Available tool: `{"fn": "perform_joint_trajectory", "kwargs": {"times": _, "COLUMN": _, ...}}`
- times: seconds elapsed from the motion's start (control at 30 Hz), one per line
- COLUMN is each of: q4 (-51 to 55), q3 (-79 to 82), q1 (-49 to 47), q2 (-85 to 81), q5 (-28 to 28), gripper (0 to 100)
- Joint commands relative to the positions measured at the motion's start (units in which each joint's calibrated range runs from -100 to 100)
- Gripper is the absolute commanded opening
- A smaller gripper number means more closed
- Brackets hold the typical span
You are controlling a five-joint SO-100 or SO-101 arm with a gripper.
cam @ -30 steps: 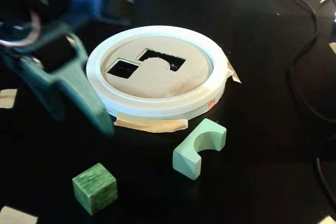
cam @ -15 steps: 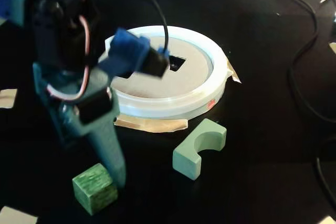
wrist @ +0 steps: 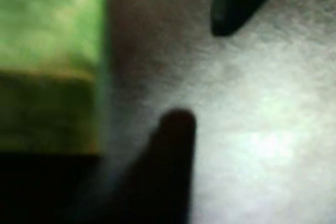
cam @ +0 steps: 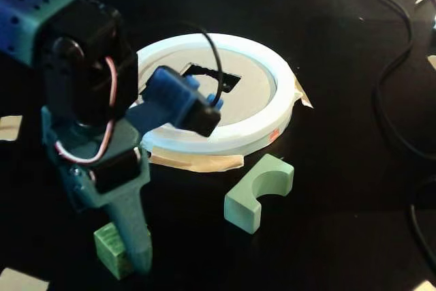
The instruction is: Pick up the square block and drop it in corresponding square shaped hole
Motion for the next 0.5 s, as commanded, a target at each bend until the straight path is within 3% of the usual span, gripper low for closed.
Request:
{"fn": "perform_joint_trajectory", "kwargs": {"times": 0.0, "q4": 0.72, "q3": -4.71, "q1": -0.43, "q2": -0.27, "q5": 0.05, "gripper": 100}}
{"fn": "perform_joint_trajectory", "kwargs": {"times": 0.13, "q4": 0.72, "q3": -4.62, "q1": -0.43, "q2": -0.18, "q5": 0.05, "gripper": 99}}
{"fn": "perform_joint_trajectory", "kwargs": {"times": 0.27, "q4": 0.72, "q3": -4.62, "q1": -0.43, "q2": -0.18, "q5": 0.05, "gripper": 82}}
{"fn": "perform_joint_trajectory", "kwargs": {"times": 0.3, "q4": 0.72, "q3": -4.62, "q1": -0.43, "q2": -0.18, "q5": 0.05, "gripper": 72}}
{"fn": "perform_joint_trajectory", "kwargs": {"times": 0.47, "q4": 0.72, "q3": -4.62, "q1": -0.55, "q2": -0.18, "q5": 0.05, "gripper": 64}}
